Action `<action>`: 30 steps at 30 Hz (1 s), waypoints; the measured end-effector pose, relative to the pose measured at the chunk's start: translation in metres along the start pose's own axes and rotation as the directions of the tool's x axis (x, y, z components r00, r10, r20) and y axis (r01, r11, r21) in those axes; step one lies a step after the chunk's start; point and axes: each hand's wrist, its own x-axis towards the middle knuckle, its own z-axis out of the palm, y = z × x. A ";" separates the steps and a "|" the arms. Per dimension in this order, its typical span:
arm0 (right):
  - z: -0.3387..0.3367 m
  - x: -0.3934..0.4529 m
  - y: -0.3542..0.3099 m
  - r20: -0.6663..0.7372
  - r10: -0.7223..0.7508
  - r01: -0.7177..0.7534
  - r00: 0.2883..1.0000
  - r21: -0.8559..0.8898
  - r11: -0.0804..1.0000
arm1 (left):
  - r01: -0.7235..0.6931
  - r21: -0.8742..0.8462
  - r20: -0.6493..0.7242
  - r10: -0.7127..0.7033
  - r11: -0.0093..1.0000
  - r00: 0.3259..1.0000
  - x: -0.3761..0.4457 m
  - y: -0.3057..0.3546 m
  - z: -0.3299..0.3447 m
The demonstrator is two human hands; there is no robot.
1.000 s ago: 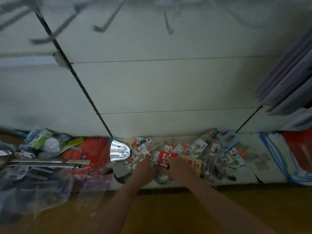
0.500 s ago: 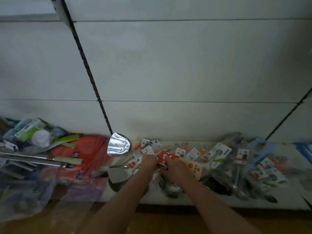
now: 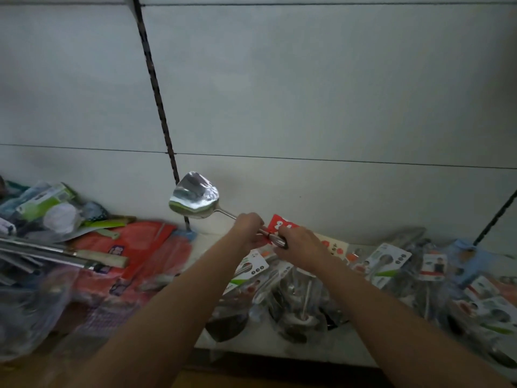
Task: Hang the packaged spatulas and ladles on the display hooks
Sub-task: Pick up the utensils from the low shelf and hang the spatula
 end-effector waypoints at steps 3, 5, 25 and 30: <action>0.002 0.002 0.010 0.008 -0.014 0.014 1.000 -0.021 1.000 | -0.012 0.016 -0.008 0.012 1.000 1.000 0.007 -0.007 0.001; 0.003 0.004 0.013 -0.004 -0.014 0.014 1.000 -0.012 1.000 | -0.040 0.104 -0.032 0.043 0.994 0.999 0.014 -0.012 0.001; 0.045 0.003 0.059 0.132 0.060 -0.027 0.989 -0.241 0.970 | -0.390 0.886 0.415 0.052 -0.252 0.908 0.056 -0.082 -0.010; 0.045 0.001 0.072 0.112 0.068 -0.041 0.991 -0.229 0.973 | -0.385 0.905 0.406 0.095 -0.183 0.909 0.059 -0.094 -0.004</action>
